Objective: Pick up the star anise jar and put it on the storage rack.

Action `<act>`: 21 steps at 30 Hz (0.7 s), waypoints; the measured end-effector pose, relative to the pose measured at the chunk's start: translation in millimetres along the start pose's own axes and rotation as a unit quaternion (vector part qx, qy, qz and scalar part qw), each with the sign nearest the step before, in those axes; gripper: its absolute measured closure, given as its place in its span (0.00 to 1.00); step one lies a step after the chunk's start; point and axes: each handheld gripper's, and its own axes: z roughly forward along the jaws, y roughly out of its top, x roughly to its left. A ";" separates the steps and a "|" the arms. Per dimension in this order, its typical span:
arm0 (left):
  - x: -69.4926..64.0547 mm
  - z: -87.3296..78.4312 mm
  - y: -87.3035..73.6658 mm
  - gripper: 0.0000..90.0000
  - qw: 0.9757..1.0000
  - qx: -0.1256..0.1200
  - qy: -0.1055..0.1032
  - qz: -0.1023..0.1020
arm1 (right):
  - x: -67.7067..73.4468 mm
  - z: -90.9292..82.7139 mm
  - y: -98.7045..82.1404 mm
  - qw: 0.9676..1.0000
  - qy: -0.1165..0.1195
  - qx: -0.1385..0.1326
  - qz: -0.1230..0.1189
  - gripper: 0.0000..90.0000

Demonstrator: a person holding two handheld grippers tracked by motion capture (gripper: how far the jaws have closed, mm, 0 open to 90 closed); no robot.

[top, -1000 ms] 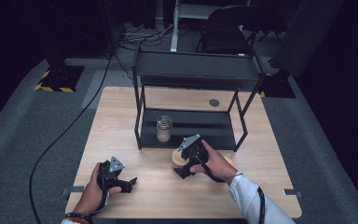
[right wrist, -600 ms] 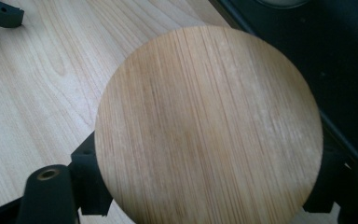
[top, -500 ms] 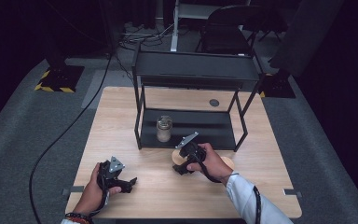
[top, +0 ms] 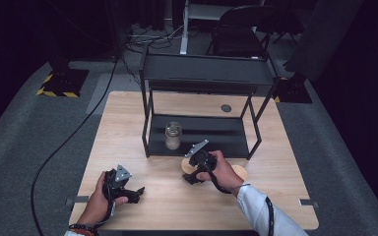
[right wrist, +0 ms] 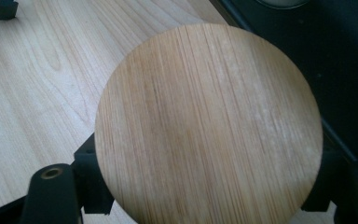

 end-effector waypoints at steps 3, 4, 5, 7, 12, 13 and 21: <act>0.0 0.0 0.0 0.00 1.000 0.000 0.000 0.000 | 0.1 -0.1 0.0 1.000 -0.001 0.000 -0.001 0.28; 0.0 0.0 0.0 0.00 1.000 0.000 0.000 0.000 | 0.3 -0.3 0.2 1.000 -0.001 0.001 -0.002 0.28; 0.0 0.0 0.0 0.00 1.000 0.000 0.000 0.000 | 0.5 -0.3 0.3 1.000 -0.001 0.001 -0.002 0.28; 0.0 0.0 0.0 0.00 1.000 0.000 0.000 0.000 | 0.7 -0.4 0.4 1.000 0.000 0.001 -0.001 0.28; 0.0 0.0 0.0 0.00 1.000 0.000 0.000 0.000 | 1.3 -3.7 1.7 1.000 -0.001 -0.003 -0.005 0.28; 0.0 0.0 0.0 0.00 1.000 0.000 0.000 0.000 | 1.5 -4.4 2.2 1.000 -0.001 -0.005 -0.006 0.28; 0.0 0.0 0.0 0.00 1.000 0.000 0.000 0.000 | -2.1 -15.2 6.0 1.000 -0.003 -0.011 -0.011 0.28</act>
